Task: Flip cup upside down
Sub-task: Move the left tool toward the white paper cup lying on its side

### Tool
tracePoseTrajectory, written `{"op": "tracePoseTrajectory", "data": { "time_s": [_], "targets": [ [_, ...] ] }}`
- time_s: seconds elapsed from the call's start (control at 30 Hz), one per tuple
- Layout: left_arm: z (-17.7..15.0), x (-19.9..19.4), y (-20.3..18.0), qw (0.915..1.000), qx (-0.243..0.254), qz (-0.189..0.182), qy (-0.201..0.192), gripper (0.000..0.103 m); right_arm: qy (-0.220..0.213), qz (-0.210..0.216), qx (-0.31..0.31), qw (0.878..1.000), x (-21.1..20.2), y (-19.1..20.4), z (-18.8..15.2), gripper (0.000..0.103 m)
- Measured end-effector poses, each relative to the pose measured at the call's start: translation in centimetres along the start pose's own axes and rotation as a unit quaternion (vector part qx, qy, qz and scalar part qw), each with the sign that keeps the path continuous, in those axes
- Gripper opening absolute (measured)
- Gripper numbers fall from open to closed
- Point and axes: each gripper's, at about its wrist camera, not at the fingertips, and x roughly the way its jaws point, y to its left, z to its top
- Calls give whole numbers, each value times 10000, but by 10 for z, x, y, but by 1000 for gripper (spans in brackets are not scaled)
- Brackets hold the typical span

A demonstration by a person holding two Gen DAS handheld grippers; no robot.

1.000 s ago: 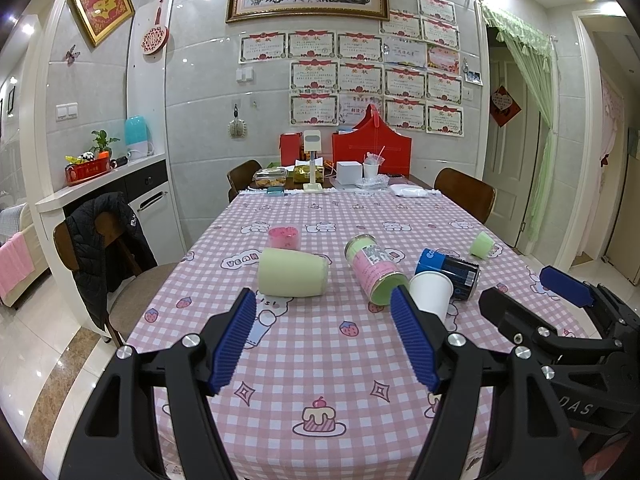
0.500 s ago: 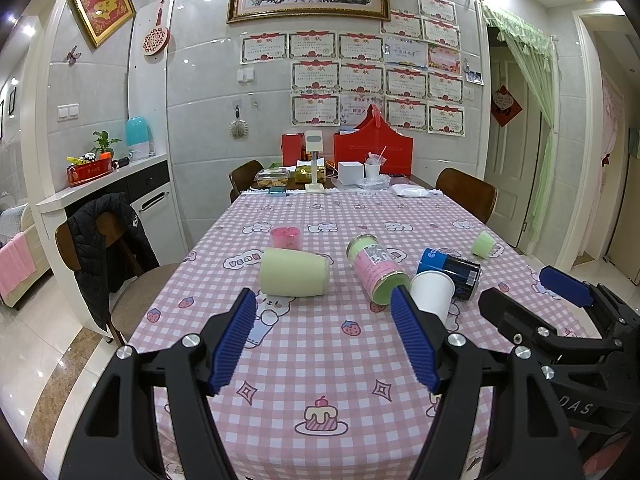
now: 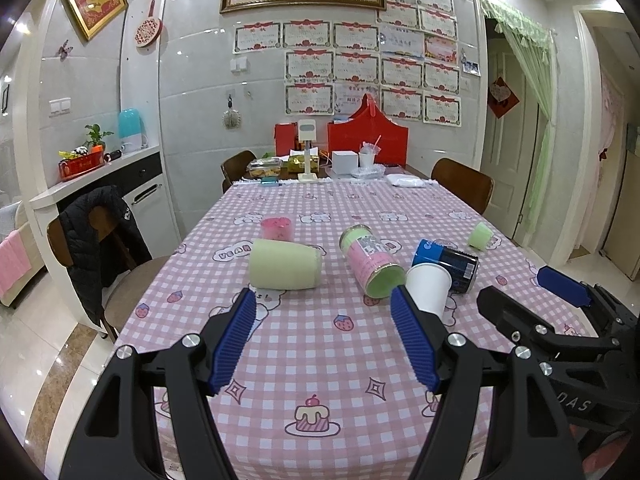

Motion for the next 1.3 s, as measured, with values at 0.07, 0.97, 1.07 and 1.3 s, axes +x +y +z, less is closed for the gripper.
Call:
{"op": "tracePoseTrajectory", "data": {
  "time_s": [0.07, 0.97, 1.07, 1.3],
  "targets": [
    [0, 5, -3, 10000, 23, -21, 56, 69, 42, -21, 33, 10000, 2, -4, 0, 95],
    [16, 140, -75, 9923, 261, -248, 1187, 69, 926, -194, 299, 9951, 80, -100, 5, 95],
    [15, 154, -85, 9905, 272, -220, 1331, 69, 994, -156, 345, 9943, 89, -113, 7, 95],
    [12, 184, -102, 9860, 260, -248, 1630, 69, 1198, -87, 344, 9922, 106, -136, 6, 95]
  ]
}}
